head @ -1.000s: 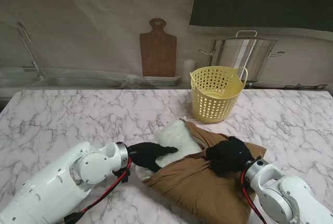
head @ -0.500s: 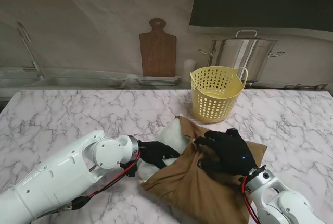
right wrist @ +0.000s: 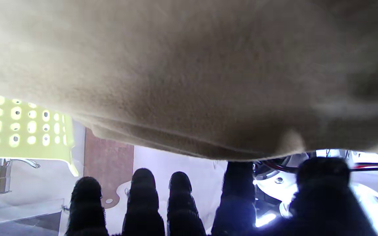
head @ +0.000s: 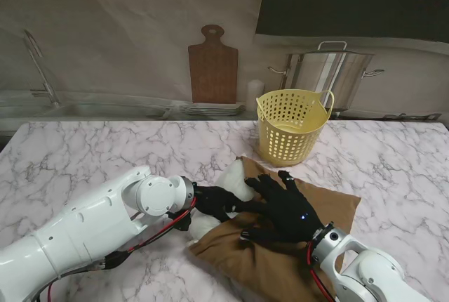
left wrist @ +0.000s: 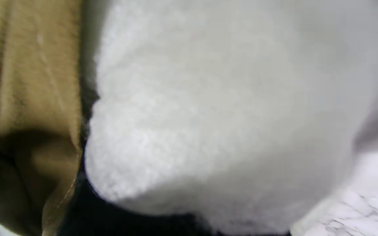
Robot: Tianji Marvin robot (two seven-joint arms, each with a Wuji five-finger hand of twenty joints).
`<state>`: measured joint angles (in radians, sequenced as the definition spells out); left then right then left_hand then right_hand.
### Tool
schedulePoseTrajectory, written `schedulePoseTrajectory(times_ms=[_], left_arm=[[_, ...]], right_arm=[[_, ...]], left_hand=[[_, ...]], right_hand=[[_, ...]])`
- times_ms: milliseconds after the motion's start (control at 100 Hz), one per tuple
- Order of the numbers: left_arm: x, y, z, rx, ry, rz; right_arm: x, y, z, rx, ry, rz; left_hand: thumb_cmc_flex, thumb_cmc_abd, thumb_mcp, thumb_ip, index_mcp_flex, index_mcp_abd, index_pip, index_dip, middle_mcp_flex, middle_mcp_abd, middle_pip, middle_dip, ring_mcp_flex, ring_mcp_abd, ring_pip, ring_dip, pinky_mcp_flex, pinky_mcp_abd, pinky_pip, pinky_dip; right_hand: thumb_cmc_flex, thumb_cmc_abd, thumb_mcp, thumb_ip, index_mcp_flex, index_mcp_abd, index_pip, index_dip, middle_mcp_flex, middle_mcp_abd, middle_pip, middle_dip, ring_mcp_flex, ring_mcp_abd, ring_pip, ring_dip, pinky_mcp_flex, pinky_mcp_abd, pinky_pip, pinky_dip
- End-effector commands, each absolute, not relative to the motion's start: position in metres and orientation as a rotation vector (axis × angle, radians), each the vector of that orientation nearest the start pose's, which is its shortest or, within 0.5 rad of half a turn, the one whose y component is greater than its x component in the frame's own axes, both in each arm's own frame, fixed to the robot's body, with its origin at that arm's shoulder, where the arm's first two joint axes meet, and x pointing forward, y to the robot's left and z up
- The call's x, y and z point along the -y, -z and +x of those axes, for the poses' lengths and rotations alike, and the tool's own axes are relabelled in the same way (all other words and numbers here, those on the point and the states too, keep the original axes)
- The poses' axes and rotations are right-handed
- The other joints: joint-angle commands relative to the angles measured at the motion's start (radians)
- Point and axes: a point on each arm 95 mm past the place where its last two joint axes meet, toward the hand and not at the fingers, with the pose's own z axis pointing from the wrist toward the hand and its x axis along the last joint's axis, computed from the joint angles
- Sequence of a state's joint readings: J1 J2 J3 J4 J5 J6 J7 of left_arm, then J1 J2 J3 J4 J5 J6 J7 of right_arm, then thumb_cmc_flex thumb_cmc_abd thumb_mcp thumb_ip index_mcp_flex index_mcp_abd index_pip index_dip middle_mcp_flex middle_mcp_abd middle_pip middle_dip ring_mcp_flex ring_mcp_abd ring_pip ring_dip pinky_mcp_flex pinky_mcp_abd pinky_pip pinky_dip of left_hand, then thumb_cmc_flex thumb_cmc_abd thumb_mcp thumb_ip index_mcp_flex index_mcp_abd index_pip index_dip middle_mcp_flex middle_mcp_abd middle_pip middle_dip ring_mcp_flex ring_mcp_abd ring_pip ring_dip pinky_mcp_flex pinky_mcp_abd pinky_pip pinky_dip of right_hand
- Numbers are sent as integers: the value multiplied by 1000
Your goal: Remove the pillowcase from the pillow and put it in the laundry basket
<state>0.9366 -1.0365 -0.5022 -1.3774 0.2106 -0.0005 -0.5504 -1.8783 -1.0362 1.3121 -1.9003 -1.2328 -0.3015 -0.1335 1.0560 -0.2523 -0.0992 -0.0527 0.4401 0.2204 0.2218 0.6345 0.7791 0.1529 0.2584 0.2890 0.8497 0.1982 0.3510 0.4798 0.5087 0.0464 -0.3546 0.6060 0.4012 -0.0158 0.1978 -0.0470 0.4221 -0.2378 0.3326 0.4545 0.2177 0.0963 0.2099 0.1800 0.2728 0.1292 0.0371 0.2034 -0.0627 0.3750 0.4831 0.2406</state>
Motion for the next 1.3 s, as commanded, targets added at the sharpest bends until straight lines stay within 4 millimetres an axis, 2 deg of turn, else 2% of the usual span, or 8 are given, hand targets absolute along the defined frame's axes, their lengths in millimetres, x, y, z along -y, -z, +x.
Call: schedulePoseTrajectory(times_ms=[0,270,650,750,820,950,1110,1290], left_arm=[[113,385,408,-2481,1218,-1749],[111,384,409,-2484,1206,-1743],[100,386,413,-2498,1115,-1734],[97,386,413,-2497,1105,-1737],[94,386,413,-2502,1098,-1736],[89,385,412,-2516,1086,-1722],[82,384,411,-2522,1065,-1715],[72,382,411,-2508,1049,-1717]], right_arm=[[-29,303,306,-1742,-1644,794],[-27,322,314,-1851,-1549,957],[-6,328,301,-1770,-1668,1065],[4,326,294,-1826,-1566,1125],[13,325,291,-1876,-1443,1089],[20,325,289,-1917,-1321,1073],[21,324,289,-1899,-1313,1083],[25,318,288,-1902,-1294,1074]], left_hand=[[174,146,97,58,60,69,29,9,46,-12,-2,-4,38,-76,-9,-1,-22,29,1401,-37],[168,148,96,58,55,64,20,12,38,-15,-5,-4,31,-76,-12,-3,-28,30,1397,-36],[164,151,94,59,52,62,10,10,30,-14,-10,-4,22,-76,-18,-6,-34,27,1391,-34],[143,156,89,58,55,63,-7,-12,25,-14,-13,-4,18,-76,-21,-7,-38,28,1387,-33],[121,155,83,56,53,62,-23,-38,18,-14,-16,-5,13,-75,-24,-8,-42,29,1384,-33],[86,133,85,55,45,59,-45,-84,11,-14,-21,-6,5,-77,-28,-10,-47,27,1377,-31],[79,125,85,55,40,58,-46,-97,7,-19,-23,-6,1,-78,-32,-12,-50,26,1373,-30],[83,126,88,56,39,58,-43,-104,6,-19,-25,-6,1,-79,-33,-13,-49,25,1371,-29]], right_hand=[[101,204,-200,-8,69,21,29,3,-43,-8,-32,-27,-53,-16,-38,-26,-40,12,-59,-69],[118,423,-246,-23,349,140,157,42,37,-18,2,-21,-60,-43,-40,-41,-57,-9,-170,-131],[143,275,-242,-20,893,79,744,326,533,-44,342,359,352,-52,240,218,62,22,-128,-77],[92,-26,-210,8,861,92,744,281,620,-36,335,403,441,-31,285,249,125,62,32,3],[-171,-328,312,-34,677,17,633,469,569,-47,305,426,489,-31,274,252,199,96,148,73],[3,-584,406,-20,252,-61,621,660,438,-71,303,439,563,-15,261,251,328,114,342,156],[331,-669,691,-43,180,-139,747,634,667,-125,418,546,896,-104,489,366,570,23,577,251],[384,-711,856,-67,218,-122,776,590,781,-135,574,595,1043,-170,701,447,685,-90,694,248]])
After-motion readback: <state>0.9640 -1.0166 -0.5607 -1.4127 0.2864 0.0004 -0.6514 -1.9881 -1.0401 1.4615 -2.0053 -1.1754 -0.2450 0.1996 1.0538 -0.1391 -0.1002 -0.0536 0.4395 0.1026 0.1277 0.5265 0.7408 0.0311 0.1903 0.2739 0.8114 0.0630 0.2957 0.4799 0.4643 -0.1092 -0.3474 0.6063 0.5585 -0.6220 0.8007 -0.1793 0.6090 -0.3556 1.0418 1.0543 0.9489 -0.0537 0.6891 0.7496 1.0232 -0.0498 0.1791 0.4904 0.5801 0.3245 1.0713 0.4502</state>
